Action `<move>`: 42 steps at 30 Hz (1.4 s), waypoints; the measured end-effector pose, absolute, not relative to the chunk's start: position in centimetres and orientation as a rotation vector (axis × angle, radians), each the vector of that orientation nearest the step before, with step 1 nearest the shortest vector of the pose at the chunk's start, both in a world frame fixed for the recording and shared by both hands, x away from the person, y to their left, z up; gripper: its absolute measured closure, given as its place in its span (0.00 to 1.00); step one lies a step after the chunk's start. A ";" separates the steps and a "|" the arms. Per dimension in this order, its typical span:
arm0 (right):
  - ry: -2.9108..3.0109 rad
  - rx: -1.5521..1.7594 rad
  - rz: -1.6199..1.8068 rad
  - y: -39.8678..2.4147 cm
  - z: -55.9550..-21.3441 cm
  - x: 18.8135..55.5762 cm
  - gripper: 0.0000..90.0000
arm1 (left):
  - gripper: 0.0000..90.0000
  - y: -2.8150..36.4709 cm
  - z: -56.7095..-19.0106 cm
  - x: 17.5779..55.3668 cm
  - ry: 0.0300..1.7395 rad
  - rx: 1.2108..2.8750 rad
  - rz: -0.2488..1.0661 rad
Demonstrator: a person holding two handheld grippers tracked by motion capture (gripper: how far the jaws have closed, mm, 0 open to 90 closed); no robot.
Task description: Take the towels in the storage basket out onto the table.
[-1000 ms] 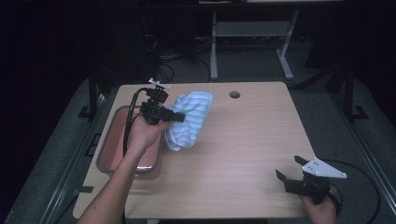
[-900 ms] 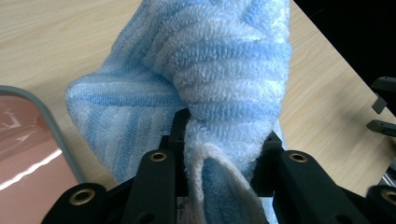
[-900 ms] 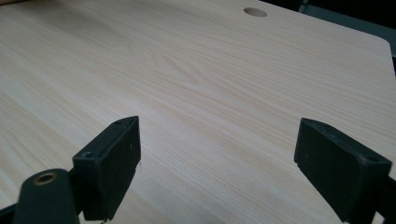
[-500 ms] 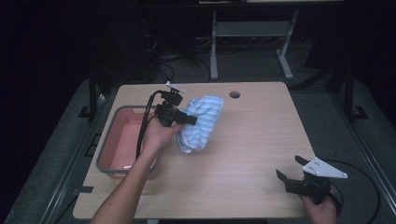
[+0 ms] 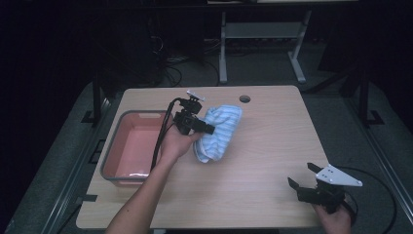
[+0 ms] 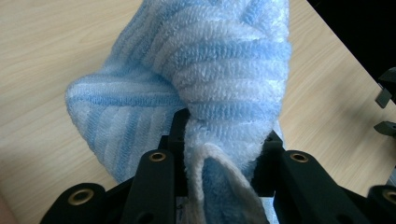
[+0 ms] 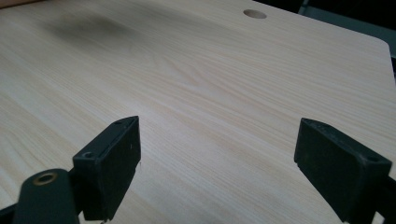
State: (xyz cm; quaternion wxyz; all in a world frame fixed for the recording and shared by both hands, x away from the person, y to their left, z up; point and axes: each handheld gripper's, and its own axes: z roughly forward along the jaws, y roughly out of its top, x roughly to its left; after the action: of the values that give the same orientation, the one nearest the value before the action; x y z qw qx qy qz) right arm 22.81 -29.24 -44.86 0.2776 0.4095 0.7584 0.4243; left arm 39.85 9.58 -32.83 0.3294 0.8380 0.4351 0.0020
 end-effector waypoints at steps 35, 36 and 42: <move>2.034 1.103 1.148 -29.3 -44.8 22.8 0.16 | 0.74 4.3 -37.9 40.3 1.139 2.276 -0.054; 2.034 1.103 1.148 -29.3 -44.8 22.8 0.16 | 0.74 4.2 -38.1 40.3 1.139 2.279 -0.053; 2.036 1.102 1.148 -29.2 -44.8 22.7 0.16 | 0.73 3.3 -39.2 40.1 1.148 2.268 -0.076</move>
State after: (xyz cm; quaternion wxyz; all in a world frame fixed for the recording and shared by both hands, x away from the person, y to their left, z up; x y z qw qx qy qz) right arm 22.74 -29.23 -44.83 0.2753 0.4101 0.7574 0.4270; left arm 40.14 3.35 -39.17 0.2949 0.8522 0.4313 -0.0287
